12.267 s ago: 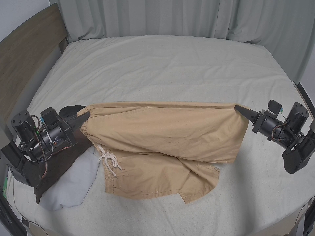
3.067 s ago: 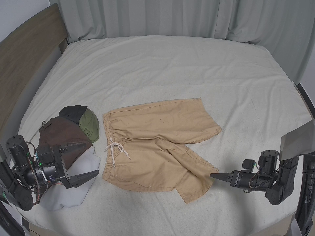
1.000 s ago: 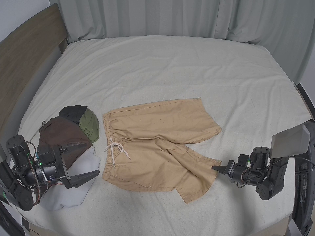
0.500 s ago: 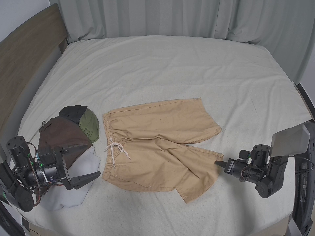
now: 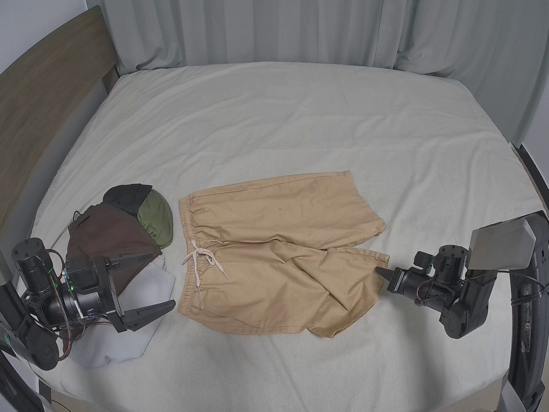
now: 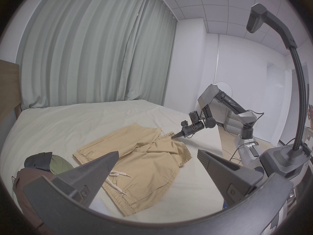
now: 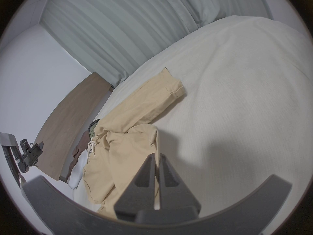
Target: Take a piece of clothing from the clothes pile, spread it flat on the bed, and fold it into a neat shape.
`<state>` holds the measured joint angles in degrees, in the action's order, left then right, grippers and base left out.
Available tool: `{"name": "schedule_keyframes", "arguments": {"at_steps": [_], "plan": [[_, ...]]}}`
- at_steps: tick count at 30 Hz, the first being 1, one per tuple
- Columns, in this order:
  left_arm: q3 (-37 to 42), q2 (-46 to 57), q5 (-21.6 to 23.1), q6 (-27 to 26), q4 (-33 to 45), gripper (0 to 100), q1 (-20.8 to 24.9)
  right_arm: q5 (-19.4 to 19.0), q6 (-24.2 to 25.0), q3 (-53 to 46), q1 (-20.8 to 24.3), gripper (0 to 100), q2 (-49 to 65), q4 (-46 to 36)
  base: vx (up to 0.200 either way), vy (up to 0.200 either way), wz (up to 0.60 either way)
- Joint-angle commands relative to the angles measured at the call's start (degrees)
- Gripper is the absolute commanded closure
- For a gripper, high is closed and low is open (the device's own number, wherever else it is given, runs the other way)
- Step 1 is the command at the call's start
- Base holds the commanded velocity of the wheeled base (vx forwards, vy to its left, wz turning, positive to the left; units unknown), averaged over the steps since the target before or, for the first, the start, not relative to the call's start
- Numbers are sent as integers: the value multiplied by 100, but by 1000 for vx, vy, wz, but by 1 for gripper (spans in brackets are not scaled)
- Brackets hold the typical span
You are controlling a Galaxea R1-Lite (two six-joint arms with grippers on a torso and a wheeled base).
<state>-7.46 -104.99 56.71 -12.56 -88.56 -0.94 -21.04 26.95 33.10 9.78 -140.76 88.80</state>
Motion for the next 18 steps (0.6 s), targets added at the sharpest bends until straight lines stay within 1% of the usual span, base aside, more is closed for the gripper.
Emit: {"name": "schedule_keyframes", "arguments": {"at_steps": [1,7,15,18], "plan": [[8,-13,-2,-1,-3,0,6,47,-6,180,-11,100,-12,6,0,0,0],[8,-13,7,-1,-3,0,-3,135,-287,470,-46,100,-39,-3,0,0,0],[8,-48,-2,-1,-3,0,-3,135,-375,619,-46,100,-4,-3,0,0,0],[8,-31,7,-1,-3,0,-12,135,-542,786,-81,100,-39,-3,0,0,0]]}}
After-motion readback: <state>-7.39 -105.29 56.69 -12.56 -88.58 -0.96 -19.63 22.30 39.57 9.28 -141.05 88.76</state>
